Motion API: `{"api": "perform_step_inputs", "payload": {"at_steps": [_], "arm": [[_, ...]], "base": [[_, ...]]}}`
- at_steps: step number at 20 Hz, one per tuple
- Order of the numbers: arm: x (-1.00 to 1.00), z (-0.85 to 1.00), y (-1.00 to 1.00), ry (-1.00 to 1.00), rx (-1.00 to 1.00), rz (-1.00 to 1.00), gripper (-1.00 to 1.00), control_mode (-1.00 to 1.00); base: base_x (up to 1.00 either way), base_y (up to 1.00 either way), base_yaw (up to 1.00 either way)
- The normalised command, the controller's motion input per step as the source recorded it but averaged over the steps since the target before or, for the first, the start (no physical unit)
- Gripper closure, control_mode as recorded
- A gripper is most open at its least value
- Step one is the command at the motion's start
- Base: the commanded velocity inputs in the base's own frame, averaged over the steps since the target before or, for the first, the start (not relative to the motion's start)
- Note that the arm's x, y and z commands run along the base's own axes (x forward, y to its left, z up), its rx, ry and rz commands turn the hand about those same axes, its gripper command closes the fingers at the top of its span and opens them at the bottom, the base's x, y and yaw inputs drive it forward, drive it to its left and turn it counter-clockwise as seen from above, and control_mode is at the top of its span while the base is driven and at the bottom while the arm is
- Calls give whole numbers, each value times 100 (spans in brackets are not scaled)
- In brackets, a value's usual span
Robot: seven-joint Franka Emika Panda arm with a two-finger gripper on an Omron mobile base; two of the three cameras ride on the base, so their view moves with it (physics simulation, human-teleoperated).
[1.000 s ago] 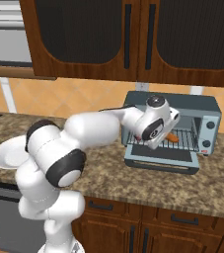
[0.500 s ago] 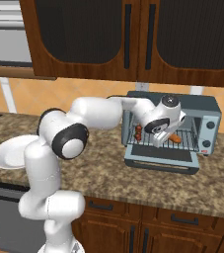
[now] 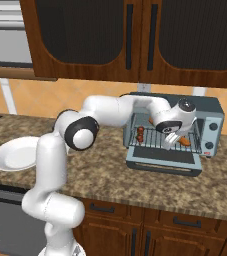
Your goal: Pick up the kebab skewer and baguette bread, and place them inside the toaster oven. Close the toaster oven door and start by setting the timer.
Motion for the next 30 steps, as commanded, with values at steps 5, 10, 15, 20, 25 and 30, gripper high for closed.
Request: {"api": "perform_step_inputs", "payload": {"at_steps": [5,10,15,20,25,30], "arm": [[19,-12,0,0,1,0,100,-100],[9,-23,1,0,0,0,100,-100],[0,-32,12,0,0,0,-100,-100],[0,-15,8,0,0,0,-100,-100],[-9,-1,0,0,0,0,-100,-100],[-20,16,1,0,1,0,-100,-100]], "base": [[0,0,0],[0,0,0],[0,0,0],[0,0,0],[0,0,0],[0,0,0]]}}
